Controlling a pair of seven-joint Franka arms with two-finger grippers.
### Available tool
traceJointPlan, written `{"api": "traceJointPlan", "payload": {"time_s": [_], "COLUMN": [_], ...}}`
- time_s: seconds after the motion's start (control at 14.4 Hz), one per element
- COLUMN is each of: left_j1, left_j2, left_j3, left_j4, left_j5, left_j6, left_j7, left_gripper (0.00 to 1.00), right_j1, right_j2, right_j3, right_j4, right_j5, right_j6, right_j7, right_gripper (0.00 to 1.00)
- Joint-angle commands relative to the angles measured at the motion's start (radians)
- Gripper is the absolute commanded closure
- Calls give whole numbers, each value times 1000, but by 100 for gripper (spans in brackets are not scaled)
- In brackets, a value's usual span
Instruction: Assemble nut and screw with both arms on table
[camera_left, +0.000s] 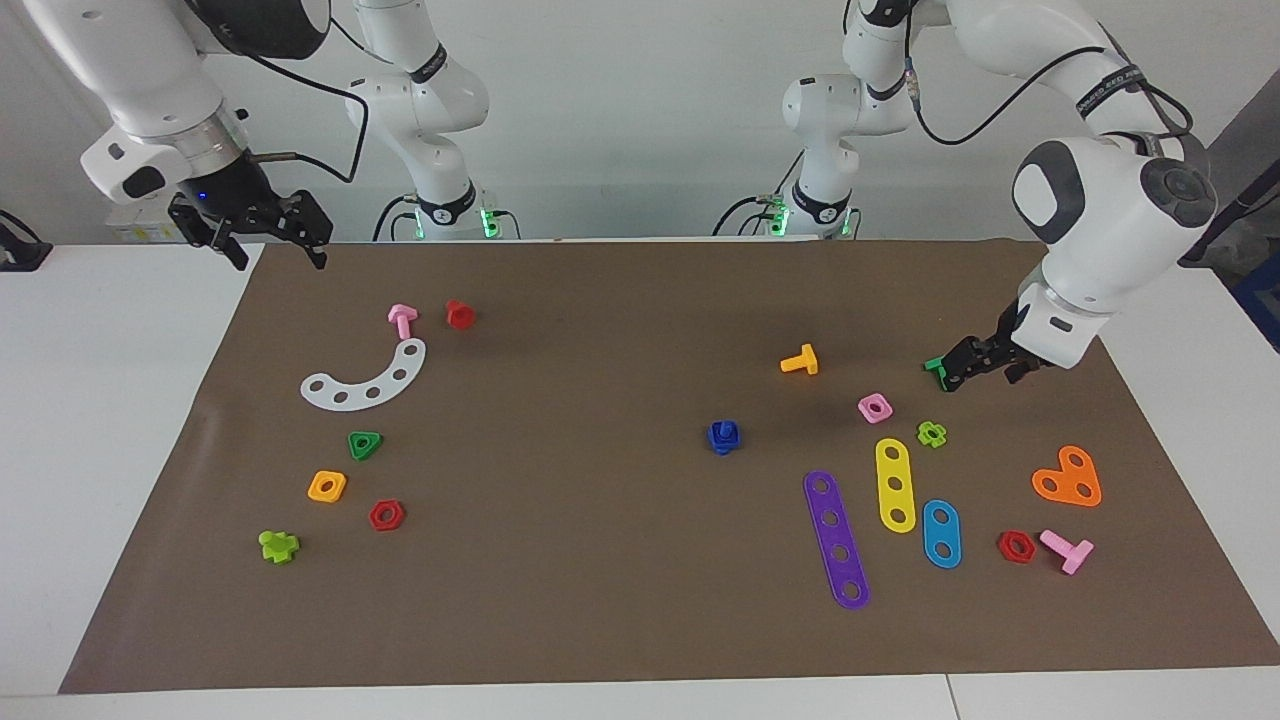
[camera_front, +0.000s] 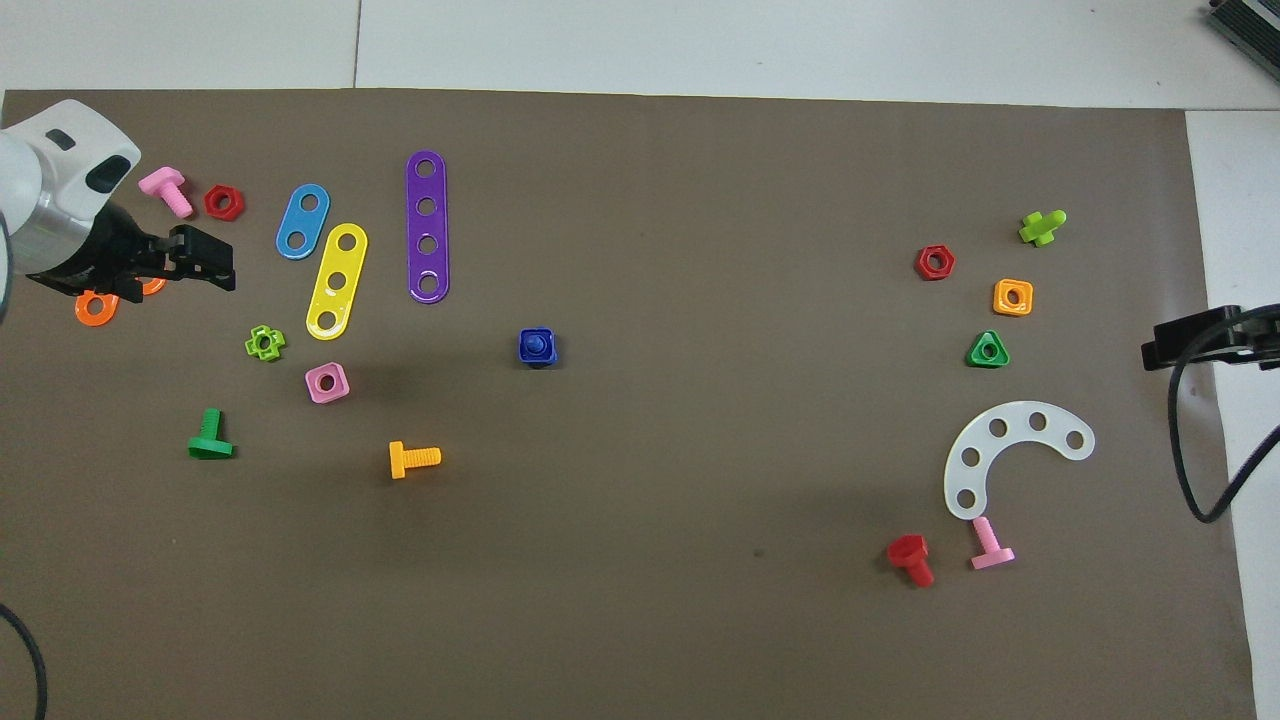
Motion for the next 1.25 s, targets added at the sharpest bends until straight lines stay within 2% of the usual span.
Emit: {"api": "traceJointPlan", "payload": {"time_s": [0.0, 0.21, 0.42, 0.69, 1.18], "left_j1": [-12, -16, -19, -24, -12], "left_j2": [-101, -190, -233, -239, -236], "left_j3": [-3, -5, -9, -17, -31], "left_j4": [-43, -43, -28, -14, 9], "left_j5": [40, 42, 42, 71, 68], "left_j6": [-53, -114, -185, -205, -167], "left_j7": [0, 0, 2, 2, 20], "left_gripper": [0, 0, 0, 0, 0], "right_j1": [-4, -4, -4, -4, -4], "right_j2": [-22, -22, -22, -22, -22], "right_j3": [5, 5, 5, 5, 5], "right_j4": [-24, -24, -24, -24, -24], "right_j5": [23, 23, 23, 23, 23], "right_j6": [9, 9, 9, 9, 9], "right_j7": [12, 12, 12, 12, 12], "right_gripper": [0, 0, 0, 0, 0]}}
